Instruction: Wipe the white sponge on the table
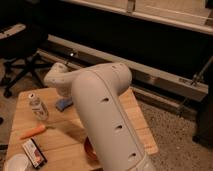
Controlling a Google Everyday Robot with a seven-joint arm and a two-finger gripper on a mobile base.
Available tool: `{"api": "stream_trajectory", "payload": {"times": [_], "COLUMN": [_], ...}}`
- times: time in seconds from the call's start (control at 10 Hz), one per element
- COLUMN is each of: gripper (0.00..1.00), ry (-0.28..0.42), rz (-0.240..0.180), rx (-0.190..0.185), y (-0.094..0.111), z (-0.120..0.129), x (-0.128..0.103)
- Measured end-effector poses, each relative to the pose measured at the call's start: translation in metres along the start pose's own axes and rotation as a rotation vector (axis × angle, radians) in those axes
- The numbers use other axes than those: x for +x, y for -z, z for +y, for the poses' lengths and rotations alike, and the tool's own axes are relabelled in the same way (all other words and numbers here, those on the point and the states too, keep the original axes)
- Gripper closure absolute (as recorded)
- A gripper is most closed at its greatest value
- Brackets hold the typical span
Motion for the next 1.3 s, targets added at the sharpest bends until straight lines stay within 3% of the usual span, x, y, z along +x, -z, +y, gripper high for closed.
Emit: {"api": "stream_trajectory", "payload": {"times": [0.5,0.8,1.3], "gripper": [0.85,0.85,0.85], "ry": [-0.116,-0.179,-0.253], "rz": [0.031,0.06,0.111], "rx": [0.045,0.075,0.102], "y": [-0.005,-0.007,-0.012], "z": [-0.069,-0.109,-0.152], "x": [0.018,0.043,0.095]}}
